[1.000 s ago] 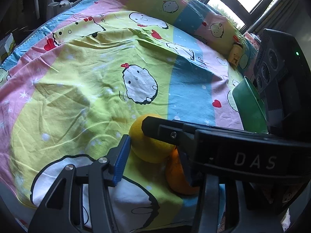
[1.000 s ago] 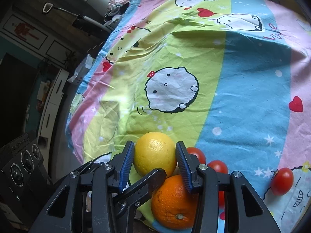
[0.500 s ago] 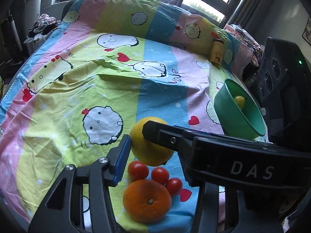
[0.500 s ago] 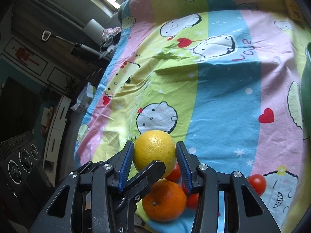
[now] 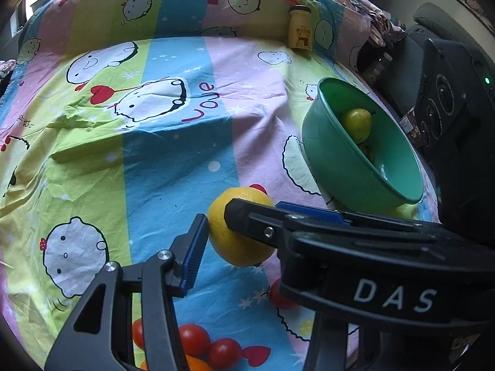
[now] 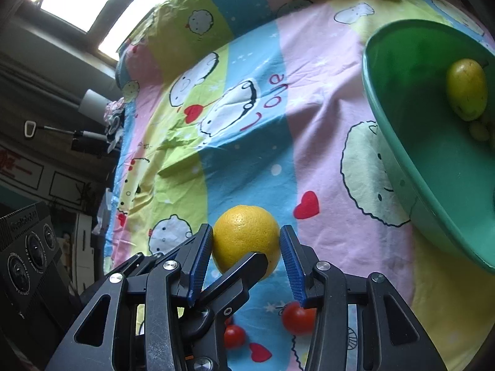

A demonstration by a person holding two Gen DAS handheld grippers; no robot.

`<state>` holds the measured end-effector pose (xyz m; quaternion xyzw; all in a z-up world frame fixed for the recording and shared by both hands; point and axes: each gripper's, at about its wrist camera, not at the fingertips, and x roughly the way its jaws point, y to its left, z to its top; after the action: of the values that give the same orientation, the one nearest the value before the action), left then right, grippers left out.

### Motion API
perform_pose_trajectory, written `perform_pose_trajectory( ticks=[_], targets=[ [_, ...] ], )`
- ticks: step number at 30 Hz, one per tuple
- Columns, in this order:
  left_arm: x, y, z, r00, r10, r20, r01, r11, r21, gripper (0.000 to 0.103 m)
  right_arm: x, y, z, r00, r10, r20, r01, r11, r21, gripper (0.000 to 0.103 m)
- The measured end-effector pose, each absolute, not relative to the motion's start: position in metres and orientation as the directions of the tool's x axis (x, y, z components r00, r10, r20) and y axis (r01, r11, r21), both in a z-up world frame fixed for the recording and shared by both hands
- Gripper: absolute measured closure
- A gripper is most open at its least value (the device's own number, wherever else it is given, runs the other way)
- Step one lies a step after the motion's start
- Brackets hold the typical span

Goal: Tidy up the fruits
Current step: 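Lift the yellow lemon off the sheet with the right tool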

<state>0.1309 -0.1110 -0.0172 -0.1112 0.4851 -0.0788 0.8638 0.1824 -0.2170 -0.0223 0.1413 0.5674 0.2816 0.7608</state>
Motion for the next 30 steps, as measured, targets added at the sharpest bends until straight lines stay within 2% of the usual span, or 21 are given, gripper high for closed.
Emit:
perform_pose_trajectory(
  ticks=[6, 17, 30],
  targets=[
    [0.131, -0.105, -0.032, 0.492, -0.283, -0.823, 0.019, 0.949, -0.315, 0.056, 0.183, -0.211, -0.04, 0.158, 0.553, -0.818, -0.246, 0.825, 0.509, 0.055],
    [0.125, -0.096, -0.036, 0.5, -0.332, -0.8, -0.004, 0.923, -0.386, 0.055, 0.182, -0.214, -0.042, 0.188, 0.55, -0.814, -0.221, 0.831, 0.511, 0.055],
    [0.123, -0.097, -0.04, 0.497, -0.353, -0.793, 0.005, 0.915, -0.404, 0.052, 0.187, -0.214, -0.058, 0.121, 0.576, -0.808, -0.171, 0.814, 0.555, 0.048]
  ],
)
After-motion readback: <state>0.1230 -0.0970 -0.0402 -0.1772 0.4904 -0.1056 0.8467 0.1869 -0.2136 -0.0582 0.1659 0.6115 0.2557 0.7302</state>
